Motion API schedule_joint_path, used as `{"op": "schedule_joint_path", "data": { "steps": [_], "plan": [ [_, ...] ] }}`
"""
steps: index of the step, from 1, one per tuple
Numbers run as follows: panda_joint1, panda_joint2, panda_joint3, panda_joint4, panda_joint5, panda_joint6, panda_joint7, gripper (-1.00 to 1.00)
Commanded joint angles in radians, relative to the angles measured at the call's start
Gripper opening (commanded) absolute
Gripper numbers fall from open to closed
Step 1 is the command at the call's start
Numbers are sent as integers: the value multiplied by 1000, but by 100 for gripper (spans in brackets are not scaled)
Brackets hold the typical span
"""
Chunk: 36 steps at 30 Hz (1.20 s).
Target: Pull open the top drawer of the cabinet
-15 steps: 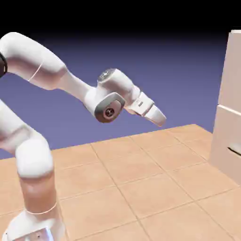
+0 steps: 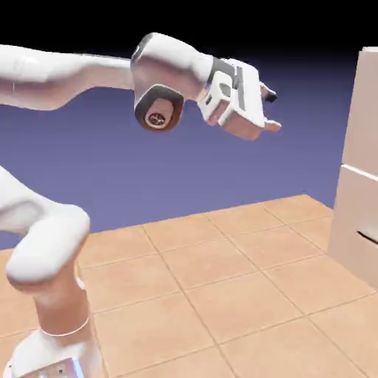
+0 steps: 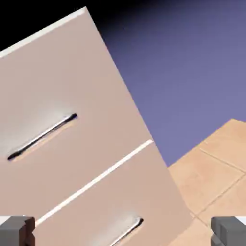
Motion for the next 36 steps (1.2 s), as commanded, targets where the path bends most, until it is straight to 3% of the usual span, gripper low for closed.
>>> {"op": "schedule_joint_path", "data": {
  "steps": [1, 36],
  "plan": [
    [-36, -16, 17, 20, 42, -10, 9, 0],
    [-1305, -576, 628, 732, 1522, -359, 339, 0]
  ]
}}
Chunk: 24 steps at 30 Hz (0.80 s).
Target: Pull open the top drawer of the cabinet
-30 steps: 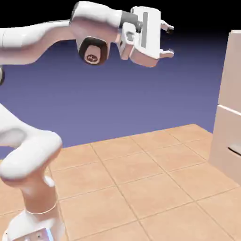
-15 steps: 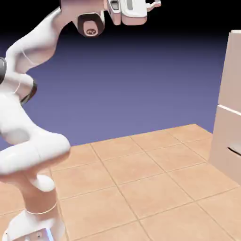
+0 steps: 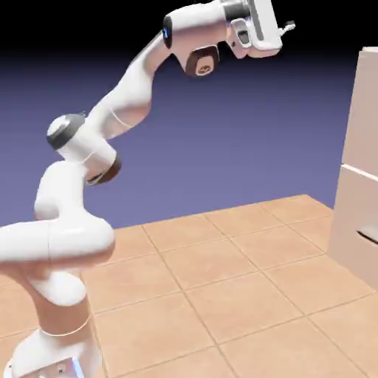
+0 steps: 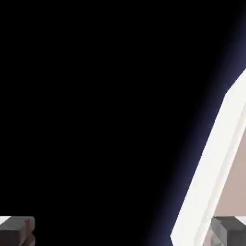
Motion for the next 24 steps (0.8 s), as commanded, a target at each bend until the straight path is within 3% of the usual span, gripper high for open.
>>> {"op": "schedule_joint_path", "data": {
  "steps": [1, 15, 24],
  "plan": [
    [-36, -16, 17, 20, 42, -10, 9, 0],
    [-528, -233, 254, 296, 615, -145, 137, 0],
    [-683, -196, 246, 586, 599, -17, 194, 0]
  ]
}}
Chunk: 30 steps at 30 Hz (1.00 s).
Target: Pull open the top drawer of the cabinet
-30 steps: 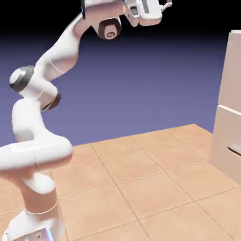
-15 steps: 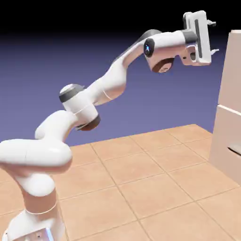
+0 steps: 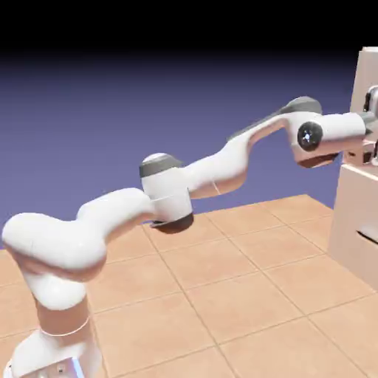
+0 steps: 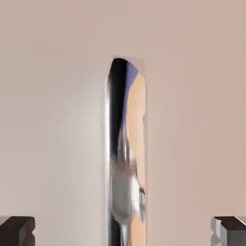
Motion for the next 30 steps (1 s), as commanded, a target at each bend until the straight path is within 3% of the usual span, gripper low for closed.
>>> {"op": "schedule_joint_path", "data": {
  "steps": [1, 2, 3, 30],
  "plan": [
    [-19, 5, -1, 36, -2, 16, 7, 0],
    [-26, 6, -1, 48, -3, 21, 9, 0],
    [-26, 6, -1, 48, -3, 21, 9, -100],
    [479, -116, -4, -894, -4, -402, -128, -100]
  ]
}}
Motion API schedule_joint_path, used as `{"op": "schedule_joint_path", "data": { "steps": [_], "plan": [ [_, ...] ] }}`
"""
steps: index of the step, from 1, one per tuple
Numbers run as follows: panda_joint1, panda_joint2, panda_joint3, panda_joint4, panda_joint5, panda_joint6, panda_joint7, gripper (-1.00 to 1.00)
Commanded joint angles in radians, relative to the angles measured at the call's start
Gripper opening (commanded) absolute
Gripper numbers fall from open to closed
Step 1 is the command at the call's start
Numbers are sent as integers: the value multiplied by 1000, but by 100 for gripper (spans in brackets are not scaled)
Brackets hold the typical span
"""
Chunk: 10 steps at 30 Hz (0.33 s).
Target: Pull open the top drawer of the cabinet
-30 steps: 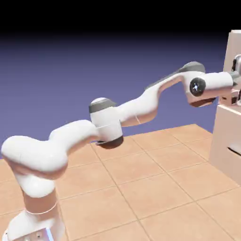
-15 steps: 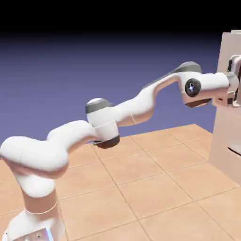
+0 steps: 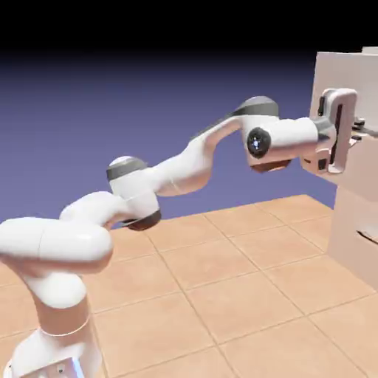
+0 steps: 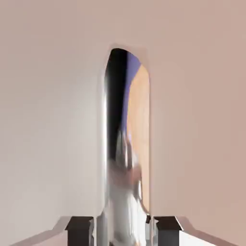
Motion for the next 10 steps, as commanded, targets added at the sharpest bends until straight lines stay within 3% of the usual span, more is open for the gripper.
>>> {"op": "schedule_joint_path", "data": {
  "steps": [1, 6, 7, 10],
  "plan": [
    [20, -4, -2, -36, -7, -17, -2, -100],
    [110, -44, -22, -215, -28, -104, -4, -100],
    [110, -44, -22, -215, -28, -104, -4, 100],
    [154, -45, -31, -288, -48, -134, -18, 100]
  ]
}}
